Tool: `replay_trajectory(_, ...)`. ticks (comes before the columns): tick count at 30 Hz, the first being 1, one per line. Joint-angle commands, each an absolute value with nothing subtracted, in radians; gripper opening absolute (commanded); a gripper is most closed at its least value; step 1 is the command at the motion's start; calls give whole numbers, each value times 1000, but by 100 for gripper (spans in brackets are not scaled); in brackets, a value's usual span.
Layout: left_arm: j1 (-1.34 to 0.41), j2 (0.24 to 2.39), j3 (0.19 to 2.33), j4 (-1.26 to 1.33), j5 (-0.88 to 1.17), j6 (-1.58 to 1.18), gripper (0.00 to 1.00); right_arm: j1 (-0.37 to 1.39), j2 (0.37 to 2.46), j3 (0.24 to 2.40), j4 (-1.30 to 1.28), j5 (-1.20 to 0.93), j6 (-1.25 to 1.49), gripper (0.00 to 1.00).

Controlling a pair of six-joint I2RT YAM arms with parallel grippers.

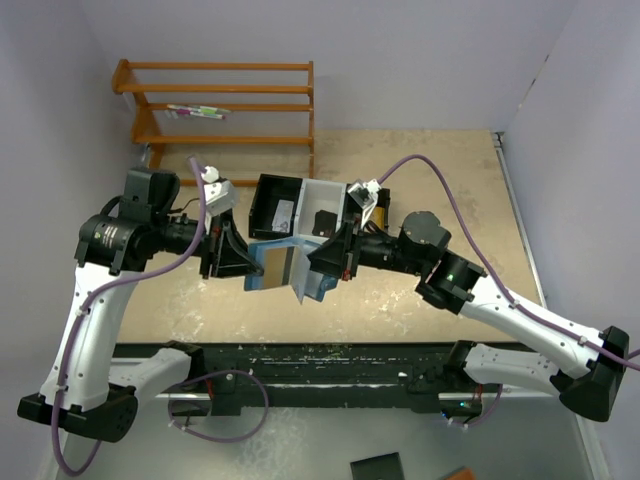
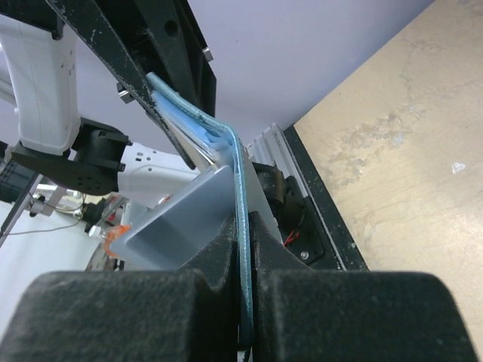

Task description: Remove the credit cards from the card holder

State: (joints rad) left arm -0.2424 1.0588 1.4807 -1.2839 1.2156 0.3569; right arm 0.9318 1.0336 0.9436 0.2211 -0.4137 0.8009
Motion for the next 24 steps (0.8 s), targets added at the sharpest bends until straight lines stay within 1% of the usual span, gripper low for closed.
replay_trajectory(1, -241, 1026, 1441, -1104, 1068, 236, 24, 934, 1022, 970, 322, -458, 809, 0)
replay_trajectory(3, -241, 1020, 1433, -1083, 1008, 220, 29, 934, 1018, 966, 331, -466, 815, 0)
replay_trajectory(6, -240, 1019, 1424, -1068, 995, 199, 44, 933, 1014, 956, 350, -475, 824, 0)
replay_trajectory(11, -241, 1022, 1421, -1081, 1128, 195, 52, 934, 1025, 944, 397, -484, 838, 0)
replay_trajectory(14, -240, 1035, 1430, -1130, 1251, 212, 56, 934, 1030, 942, 405, -492, 841, 0)
replay_trajectory(19, -241, 1044, 1446, -1192, 1367, 238, 72, 934, 1018, 939, 390, -496, 846, 0)
replay_trajectory(21, -240, 1045, 1447, -1193, 1359, 242, 73, 934, 1011, 940, 386, -492, 845, 0)
replay_trajectory(22, -240, 1045, 1448, -1190, 1347, 244, 72, 933, 1008, 939, 384, -492, 845, 0)
replay_trajectory(24, -240, 1045, 1444, -1177, 1327, 235, 62, 934, 1006, 940, 383, -493, 844, 0)
